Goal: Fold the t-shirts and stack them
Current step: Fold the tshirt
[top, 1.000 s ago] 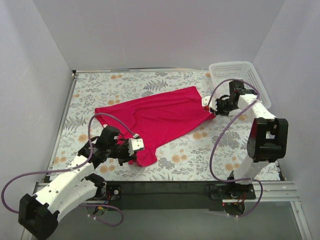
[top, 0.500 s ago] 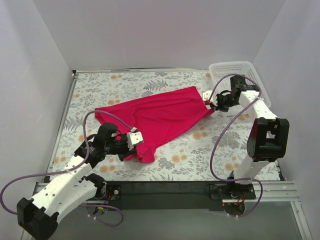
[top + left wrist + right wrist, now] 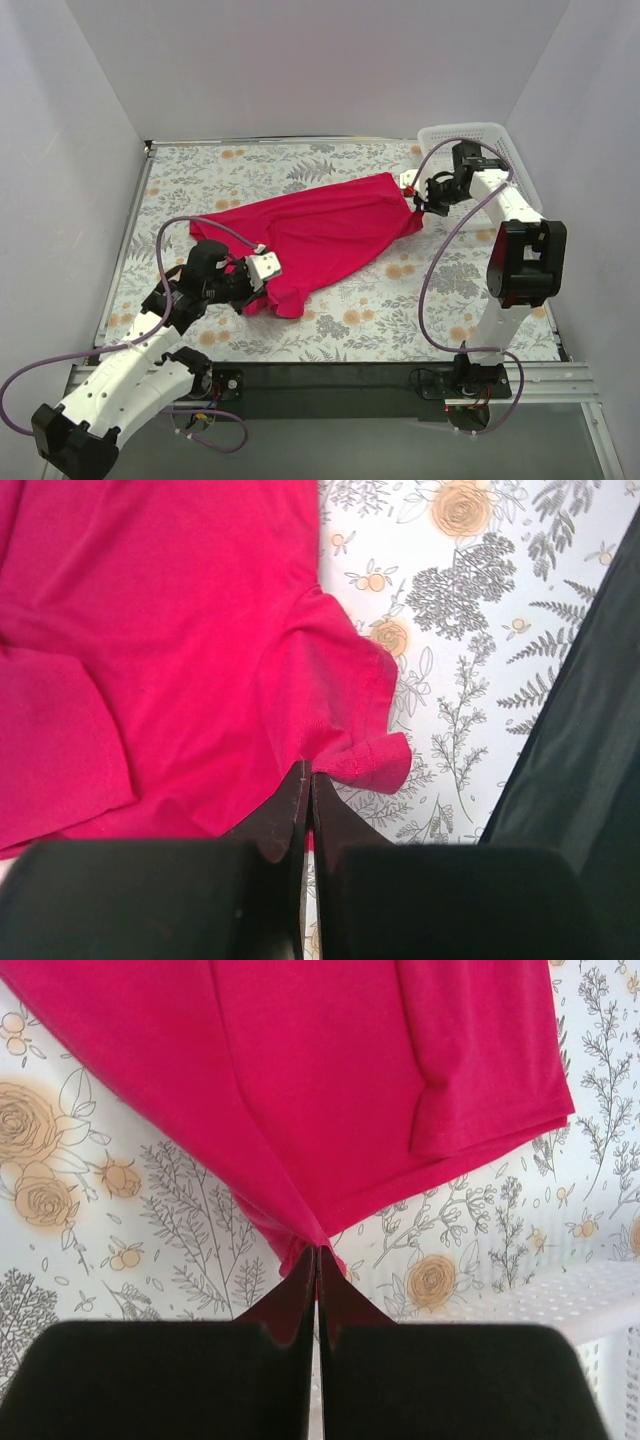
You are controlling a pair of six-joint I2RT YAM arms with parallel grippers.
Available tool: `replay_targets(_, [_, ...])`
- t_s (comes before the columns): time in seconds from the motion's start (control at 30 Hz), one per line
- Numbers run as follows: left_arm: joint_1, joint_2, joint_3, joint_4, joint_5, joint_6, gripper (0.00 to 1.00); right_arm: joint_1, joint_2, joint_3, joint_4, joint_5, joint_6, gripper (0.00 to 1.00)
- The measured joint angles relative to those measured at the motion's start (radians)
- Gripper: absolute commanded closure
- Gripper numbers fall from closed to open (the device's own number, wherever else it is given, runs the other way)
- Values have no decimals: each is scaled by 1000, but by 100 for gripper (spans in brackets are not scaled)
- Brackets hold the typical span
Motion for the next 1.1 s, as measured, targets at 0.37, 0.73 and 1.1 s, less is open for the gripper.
replay_targets(0.37, [189, 105, 82, 124, -13, -153, 100, 45, 109, 138, -10, 27, 58, 99])
replay_targets(0.73, [251, 163, 105, 217, -86, -312, 100, 56, 192, 225, -9, 69, 114, 99])
replay_targets(1.1, [274, 158, 105, 283, -179, -400, 100, 56, 217, 237, -10, 126, 148, 99])
